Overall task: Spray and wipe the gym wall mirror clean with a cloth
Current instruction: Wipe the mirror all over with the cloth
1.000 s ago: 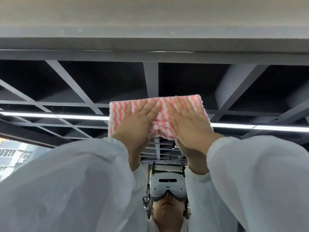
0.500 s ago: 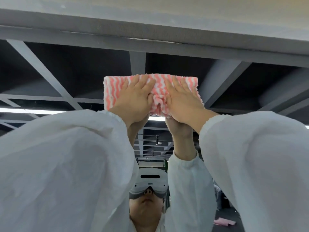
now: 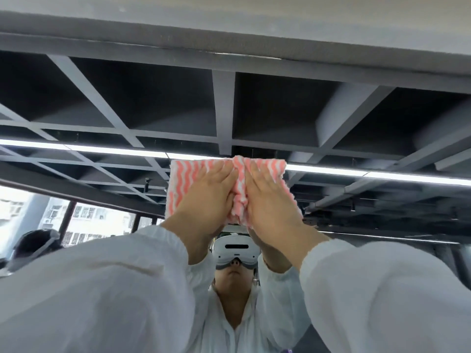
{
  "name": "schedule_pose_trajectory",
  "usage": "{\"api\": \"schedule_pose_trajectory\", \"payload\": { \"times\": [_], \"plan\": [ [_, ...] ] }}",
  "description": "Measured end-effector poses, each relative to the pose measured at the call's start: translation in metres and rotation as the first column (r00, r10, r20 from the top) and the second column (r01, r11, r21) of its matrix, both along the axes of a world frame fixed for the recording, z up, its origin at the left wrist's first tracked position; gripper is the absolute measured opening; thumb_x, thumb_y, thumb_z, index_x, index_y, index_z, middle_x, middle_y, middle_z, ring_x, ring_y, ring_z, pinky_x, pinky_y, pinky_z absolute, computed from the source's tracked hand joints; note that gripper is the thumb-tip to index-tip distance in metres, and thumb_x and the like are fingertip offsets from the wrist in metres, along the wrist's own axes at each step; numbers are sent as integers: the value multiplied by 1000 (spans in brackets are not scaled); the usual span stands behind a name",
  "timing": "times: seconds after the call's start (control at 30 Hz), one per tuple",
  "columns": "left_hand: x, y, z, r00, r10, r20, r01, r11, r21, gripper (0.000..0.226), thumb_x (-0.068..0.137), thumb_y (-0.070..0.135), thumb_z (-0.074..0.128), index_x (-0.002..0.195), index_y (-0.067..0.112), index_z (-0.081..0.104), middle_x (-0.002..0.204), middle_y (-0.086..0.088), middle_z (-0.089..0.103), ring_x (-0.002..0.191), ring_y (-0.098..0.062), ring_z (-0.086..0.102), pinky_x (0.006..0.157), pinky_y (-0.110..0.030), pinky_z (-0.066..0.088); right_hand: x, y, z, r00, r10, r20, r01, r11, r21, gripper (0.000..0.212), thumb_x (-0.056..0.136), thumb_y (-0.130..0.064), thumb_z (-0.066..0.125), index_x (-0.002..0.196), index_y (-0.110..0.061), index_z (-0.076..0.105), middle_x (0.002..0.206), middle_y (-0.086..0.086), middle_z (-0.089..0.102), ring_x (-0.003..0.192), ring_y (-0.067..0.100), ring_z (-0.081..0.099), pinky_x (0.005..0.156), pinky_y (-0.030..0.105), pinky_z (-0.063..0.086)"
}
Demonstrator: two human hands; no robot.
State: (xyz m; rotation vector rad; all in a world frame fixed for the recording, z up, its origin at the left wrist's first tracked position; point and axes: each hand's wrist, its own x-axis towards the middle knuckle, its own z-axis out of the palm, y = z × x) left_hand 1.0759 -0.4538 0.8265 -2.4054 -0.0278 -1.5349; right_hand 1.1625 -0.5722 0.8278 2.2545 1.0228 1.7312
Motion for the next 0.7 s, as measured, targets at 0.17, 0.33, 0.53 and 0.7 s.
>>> {"api": "schedule_pose_trajectory", "payload": {
  "times": [0.17,0.33,0.53,0.7],
  "plan": [
    [-9,-15,-36,985,111,-133,-116,993,-27,56,103,29,27,151,15,2,159,-2,-1,146,-17,-3,119,-33,-2,-14,-15,-37,992,-15,-122,5,997,-80,79,96,-36,31,142,-8,-27,155,11,-25,143,26,-22,119,46,-2],
    [-14,-27,-64,943,208,-259,-223,974,-27,65,101,25,34,150,11,-7,159,-6,-11,145,-22,-11,119,-42,3,-17,-19,-62,966,27,-255,-46,997,-68,79,94,-25,42,149,-9,-12,158,9,-18,145,25,-14,120,40,0],
    [-5,-29,-93,913,291,-287,-314,949,-36,64,101,39,12,144,9,-23,154,-8,-27,140,-25,-28,115,-46,-7,-33,-18,-74,974,-41,-221,21,995,-93,77,96,-25,45,149,-2,-6,158,18,-11,145,34,-6,117,45,4],
    [3,-19,-90,939,257,-227,-264,964,-3,66,69,40,-29,129,13,-35,137,0,-41,116,-20,-49,110,-38,-19,-35,-20,-67,968,-21,-251,2,997,-75,71,100,-15,30,139,-4,-28,153,13,-31,142,32,-23,117,43,-7]
  ]
}}
